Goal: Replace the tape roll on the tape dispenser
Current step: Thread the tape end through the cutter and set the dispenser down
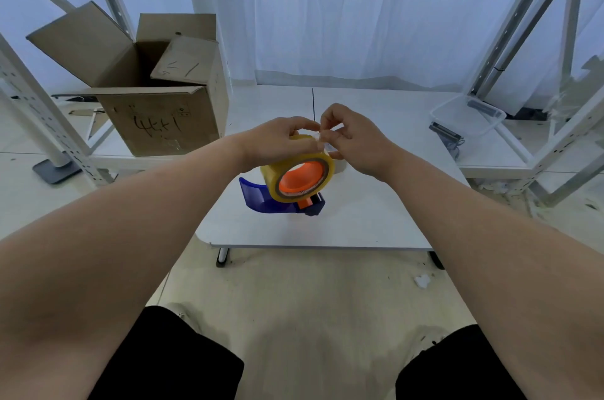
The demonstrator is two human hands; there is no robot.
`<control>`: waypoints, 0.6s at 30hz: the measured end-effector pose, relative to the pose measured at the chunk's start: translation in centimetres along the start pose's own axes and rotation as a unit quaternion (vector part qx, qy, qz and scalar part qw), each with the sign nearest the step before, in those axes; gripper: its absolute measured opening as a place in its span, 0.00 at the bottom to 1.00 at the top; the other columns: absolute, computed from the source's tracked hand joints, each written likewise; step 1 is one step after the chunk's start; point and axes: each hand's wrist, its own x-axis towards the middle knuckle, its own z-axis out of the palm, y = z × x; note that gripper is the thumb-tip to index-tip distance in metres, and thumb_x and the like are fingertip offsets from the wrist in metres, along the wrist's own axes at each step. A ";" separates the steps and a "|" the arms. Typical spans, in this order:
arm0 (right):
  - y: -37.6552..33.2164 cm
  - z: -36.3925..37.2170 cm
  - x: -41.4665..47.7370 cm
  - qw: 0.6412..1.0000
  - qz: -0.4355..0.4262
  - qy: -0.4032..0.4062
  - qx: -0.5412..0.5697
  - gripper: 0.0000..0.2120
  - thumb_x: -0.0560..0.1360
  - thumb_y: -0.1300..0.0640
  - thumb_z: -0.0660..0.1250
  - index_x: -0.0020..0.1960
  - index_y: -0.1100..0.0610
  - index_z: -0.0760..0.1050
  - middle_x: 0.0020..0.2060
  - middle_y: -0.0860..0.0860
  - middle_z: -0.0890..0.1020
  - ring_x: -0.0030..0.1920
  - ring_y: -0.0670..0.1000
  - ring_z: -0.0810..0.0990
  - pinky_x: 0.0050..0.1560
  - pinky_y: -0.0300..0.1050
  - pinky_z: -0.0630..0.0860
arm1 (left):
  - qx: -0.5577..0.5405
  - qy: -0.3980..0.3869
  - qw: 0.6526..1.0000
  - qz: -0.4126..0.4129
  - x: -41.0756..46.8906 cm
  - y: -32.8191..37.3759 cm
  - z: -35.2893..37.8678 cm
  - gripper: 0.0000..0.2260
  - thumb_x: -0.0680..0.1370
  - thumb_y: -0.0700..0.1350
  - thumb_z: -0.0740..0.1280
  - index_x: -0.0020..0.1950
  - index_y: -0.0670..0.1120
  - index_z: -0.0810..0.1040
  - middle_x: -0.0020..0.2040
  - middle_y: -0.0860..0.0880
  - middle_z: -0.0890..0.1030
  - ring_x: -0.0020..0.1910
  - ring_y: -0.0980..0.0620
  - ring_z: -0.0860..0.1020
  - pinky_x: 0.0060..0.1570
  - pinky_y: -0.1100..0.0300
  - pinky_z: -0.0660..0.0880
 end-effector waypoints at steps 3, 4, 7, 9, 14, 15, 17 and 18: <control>0.2 -0.2 0.0 0.999 0.002 0.004 0.032 0.04 0.79 0.62 0.59 0.47 0.56 0.69 0.46 0.47 0.73 0.54 0.61 0.79 0.54 0.56 0.81 | 0.007 -0.014 1.000 -0.001 0.0 -0.1 0.1 0.29 0.70 0.61 0.70 0.68 0.55 0.66 0.60 0.51 0.74 0.56 0.48 0.75 0.52 0.56 0.75; 0.2 -0.3 0.0 0.999 0.006 0.002 0.037 0.04 0.79 0.63 0.59 0.47 0.55 0.69 0.46 0.47 0.73 0.54 0.61 0.79 0.54 0.56 0.81 | 0.011 -0.016 1.000 0.001 0.0 -0.1 0.1 0.28 0.69 0.61 0.70 0.67 0.56 0.67 0.60 0.51 0.74 0.56 0.48 0.75 0.52 0.56 0.75; 0.4 -0.4 0.0 0.999 0.010 -0.002 0.037 0.05 0.80 0.63 0.59 0.47 0.55 0.69 0.49 0.49 0.73 0.55 0.60 0.79 0.55 0.56 0.81 | 0.015 -0.009 1.000 0.008 0.2 -0.1 0.3 0.21 0.71 0.57 0.71 0.60 0.58 0.67 0.56 0.52 0.73 0.54 0.48 0.75 0.48 0.60 0.75; 0.3 -0.4 0.0 0.999 0.010 -0.002 0.031 0.05 0.80 0.63 0.58 0.48 0.55 0.69 0.49 0.49 0.73 0.54 0.60 0.79 0.55 0.57 0.80 | 0.014 -0.003 1.000 0.015 0.2 -0.1 0.3 0.19 0.72 0.56 0.71 0.59 0.58 0.68 0.55 0.52 0.73 0.53 0.48 0.75 0.45 0.62 0.74; 0.0 -0.4 0.0 1.000 0.012 0.003 0.006 0.05 0.79 0.63 0.58 0.48 0.55 0.69 0.51 0.51 0.73 0.54 0.59 0.79 0.54 0.55 0.81 | 0.010 0.006 1.000 0.015 0.1 0.2 0.3 0.20 0.72 0.54 0.71 0.61 0.56 0.69 0.55 0.52 0.74 0.54 0.47 0.75 0.48 0.58 0.75; 0.0 -0.3 0.1 1.000 0.012 0.006 -0.002 0.05 0.79 0.63 0.59 0.48 0.55 0.69 0.51 0.51 0.73 0.53 0.59 0.79 0.53 0.55 0.81 | 0.012 0.005 1.000 0.012 0.1 0.2 0.3 0.20 0.72 0.53 0.71 0.60 0.56 0.69 0.55 0.51 0.74 0.54 0.47 0.75 0.48 0.58 0.75; -0.1 -0.2 0.1 1.000 0.010 0.009 -0.013 0.04 0.79 0.63 0.60 0.48 0.55 0.70 0.50 0.51 0.74 0.51 0.58 0.79 0.53 0.55 0.81 | 0.015 0.001 1.000 0.008 0.2 0.3 0.5 0.19 0.72 0.53 0.71 0.59 0.56 0.68 0.56 0.50 0.75 0.54 0.46 0.76 0.48 0.58 0.77; -0.1 -0.2 0.1 1.000 0.008 0.010 -0.014 0.03 0.79 0.63 0.60 0.48 0.56 0.70 0.50 0.51 0.74 0.51 0.58 0.79 0.53 0.55 0.81 | 0.016 0.002 1.000 0.006 0.2 0.3 0.7 0.20 0.72 0.53 0.71 0.59 0.56 0.67 0.55 0.50 0.75 0.53 0.46 0.77 0.47 0.58 0.77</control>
